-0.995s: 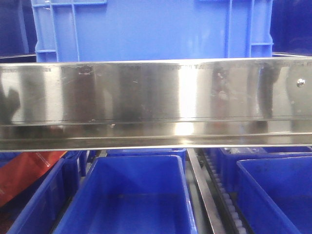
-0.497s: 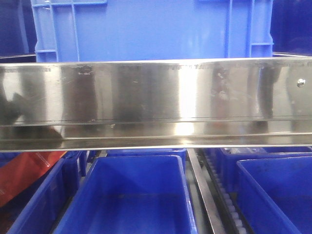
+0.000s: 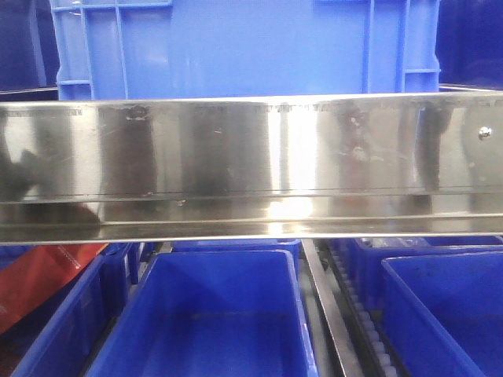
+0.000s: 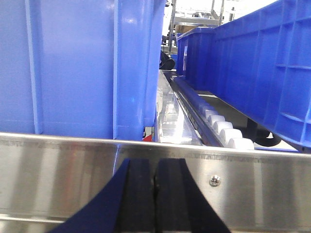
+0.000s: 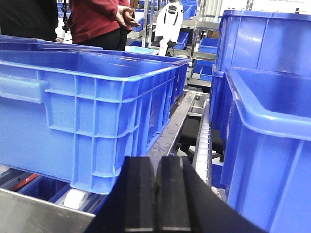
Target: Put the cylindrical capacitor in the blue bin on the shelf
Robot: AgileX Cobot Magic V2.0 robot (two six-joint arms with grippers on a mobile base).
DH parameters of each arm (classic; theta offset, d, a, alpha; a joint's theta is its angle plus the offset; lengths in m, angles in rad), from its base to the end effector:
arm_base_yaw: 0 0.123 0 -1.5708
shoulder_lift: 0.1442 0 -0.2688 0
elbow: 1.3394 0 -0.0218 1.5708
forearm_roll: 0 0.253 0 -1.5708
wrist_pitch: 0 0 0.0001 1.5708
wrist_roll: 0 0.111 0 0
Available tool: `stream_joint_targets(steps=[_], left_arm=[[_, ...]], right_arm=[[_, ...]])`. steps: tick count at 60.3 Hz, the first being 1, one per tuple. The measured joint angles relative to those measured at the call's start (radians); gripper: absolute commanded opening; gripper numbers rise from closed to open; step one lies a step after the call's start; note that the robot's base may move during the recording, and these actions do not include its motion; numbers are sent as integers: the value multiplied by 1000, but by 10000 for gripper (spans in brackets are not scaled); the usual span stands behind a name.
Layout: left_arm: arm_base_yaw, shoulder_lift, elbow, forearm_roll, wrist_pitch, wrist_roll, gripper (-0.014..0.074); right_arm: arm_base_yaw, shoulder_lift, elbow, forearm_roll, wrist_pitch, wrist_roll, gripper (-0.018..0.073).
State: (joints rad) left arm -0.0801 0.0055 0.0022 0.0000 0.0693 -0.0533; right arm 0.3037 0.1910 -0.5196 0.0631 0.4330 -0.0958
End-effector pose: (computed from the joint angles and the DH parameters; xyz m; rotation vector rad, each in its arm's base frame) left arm 0.0954 -0.0077 0.2059 0.0209 1.5614 -0.1052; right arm 0.0752 0.0267 0.3316 -0.2914 1.5649 0.2279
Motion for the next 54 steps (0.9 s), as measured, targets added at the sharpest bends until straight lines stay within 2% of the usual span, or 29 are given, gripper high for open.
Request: stream_joint_targets(steps=[18,23,38,45,54], left_arm=[[0,0,0,0,0,0,-111],[0,0,0,0,0,0,-111],[0,0,0,0,0,0,-111],[0,0,0,0,0,0,-111],[0,0,0,0,0,0,-111]], right_arm=[[-13,0,22,-2,-29,0,-160],[-61,0,50,-3,-59,0,-160],[-277,-44,201,44,-151,0,-160],[-318,-108,311,63,-208,0,-160],[-324,-179,443,65,-252,0,-160]])
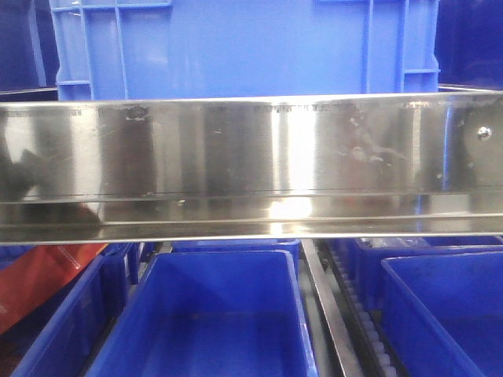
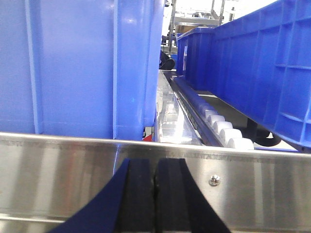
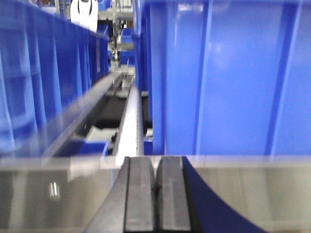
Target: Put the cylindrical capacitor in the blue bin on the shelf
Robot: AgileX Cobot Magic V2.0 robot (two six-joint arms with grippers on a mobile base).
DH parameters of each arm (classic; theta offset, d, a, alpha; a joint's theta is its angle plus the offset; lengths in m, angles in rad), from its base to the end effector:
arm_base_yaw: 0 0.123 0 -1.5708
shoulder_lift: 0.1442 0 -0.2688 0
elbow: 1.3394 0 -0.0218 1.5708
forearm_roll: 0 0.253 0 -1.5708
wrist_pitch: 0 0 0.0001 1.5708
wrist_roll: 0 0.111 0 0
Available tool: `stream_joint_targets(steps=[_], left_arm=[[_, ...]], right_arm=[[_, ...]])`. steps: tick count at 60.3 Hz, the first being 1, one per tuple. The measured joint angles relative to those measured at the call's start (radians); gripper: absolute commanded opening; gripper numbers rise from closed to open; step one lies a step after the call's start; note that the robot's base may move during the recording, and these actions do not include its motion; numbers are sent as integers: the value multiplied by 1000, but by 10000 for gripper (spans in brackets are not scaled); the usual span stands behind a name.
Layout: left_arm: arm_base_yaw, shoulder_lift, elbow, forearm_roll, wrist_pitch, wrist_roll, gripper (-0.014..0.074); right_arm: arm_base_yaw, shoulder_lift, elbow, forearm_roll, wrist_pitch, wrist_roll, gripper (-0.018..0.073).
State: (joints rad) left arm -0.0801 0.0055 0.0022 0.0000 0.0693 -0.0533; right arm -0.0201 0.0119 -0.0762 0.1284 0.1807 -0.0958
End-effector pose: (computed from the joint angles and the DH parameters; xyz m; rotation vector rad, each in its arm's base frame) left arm 0.0954 -0.0077 0.2059 0.0209 1.5614 -0.1052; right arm 0.0922 0.0007 0.2213 0.0226 1.5984 0.0265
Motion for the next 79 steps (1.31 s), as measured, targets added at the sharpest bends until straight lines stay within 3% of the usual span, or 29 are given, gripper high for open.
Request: stream_joint_targets(steps=[9,79], left_arm=[[0,0,0,0,0,0,-111],[0,0,0,0,0,0,-111]], right_arm=[[0,-5,74,2,-40,0,-160],[0,-9,74,-22,-74,0,-160]])
